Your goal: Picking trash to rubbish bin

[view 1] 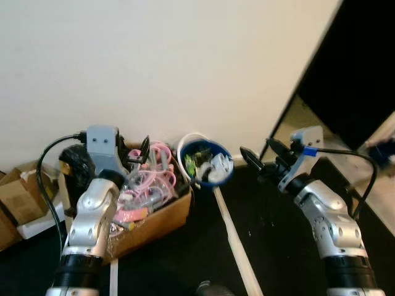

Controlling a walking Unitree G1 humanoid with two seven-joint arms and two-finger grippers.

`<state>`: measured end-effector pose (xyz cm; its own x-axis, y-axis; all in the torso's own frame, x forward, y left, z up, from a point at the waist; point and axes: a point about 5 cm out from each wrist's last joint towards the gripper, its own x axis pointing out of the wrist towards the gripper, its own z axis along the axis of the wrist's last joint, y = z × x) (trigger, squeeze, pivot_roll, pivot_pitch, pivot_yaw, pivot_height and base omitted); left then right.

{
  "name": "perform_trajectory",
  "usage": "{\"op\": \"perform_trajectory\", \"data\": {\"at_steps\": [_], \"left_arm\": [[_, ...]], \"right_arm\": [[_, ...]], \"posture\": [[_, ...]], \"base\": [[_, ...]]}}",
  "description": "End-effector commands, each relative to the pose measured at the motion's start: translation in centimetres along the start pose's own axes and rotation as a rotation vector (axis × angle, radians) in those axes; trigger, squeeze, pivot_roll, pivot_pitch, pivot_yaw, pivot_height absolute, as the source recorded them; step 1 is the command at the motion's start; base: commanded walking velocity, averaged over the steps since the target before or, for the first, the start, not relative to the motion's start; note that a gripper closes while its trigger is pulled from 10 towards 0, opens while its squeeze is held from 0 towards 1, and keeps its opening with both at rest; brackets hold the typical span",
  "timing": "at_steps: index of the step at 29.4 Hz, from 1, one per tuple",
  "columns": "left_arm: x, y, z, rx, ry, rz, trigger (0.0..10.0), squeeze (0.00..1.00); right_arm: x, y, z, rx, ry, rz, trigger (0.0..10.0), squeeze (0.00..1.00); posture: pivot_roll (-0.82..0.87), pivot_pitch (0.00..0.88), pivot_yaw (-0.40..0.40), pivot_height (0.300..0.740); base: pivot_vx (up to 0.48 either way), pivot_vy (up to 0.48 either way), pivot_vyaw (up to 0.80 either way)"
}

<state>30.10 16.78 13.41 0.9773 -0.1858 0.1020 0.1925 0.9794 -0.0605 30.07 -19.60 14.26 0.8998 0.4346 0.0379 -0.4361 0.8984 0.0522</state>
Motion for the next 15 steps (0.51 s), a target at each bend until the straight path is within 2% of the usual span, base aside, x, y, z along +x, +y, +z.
{"op": "perform_trajectory", "data": {"at_steps": [1, 15], "left_arm": [[0.01, -0.16, -0.08, 0.008, 0.007, -0.008, 10.0, 0.0], [0.04, -0.24, -0.22, 0.007, 0.008, -0.009, 10.0, 0.0]], "right_arm": [[-0.06, 0.06, 0.05, -0.002, 0.001, 0.002, 10.0, 0.0], [-0.1, 0.13, -0.14, -0.004, 0.005, 0.007, 10.0, 0.0]], "posture": [[-0.05, 0.0, -0.005, 0.74], [-0.05, 0.0, -0.01, 0.74]], "base": [[0.0, 0.0, -0.8], [0.0, 0.0, -0.8]]}}
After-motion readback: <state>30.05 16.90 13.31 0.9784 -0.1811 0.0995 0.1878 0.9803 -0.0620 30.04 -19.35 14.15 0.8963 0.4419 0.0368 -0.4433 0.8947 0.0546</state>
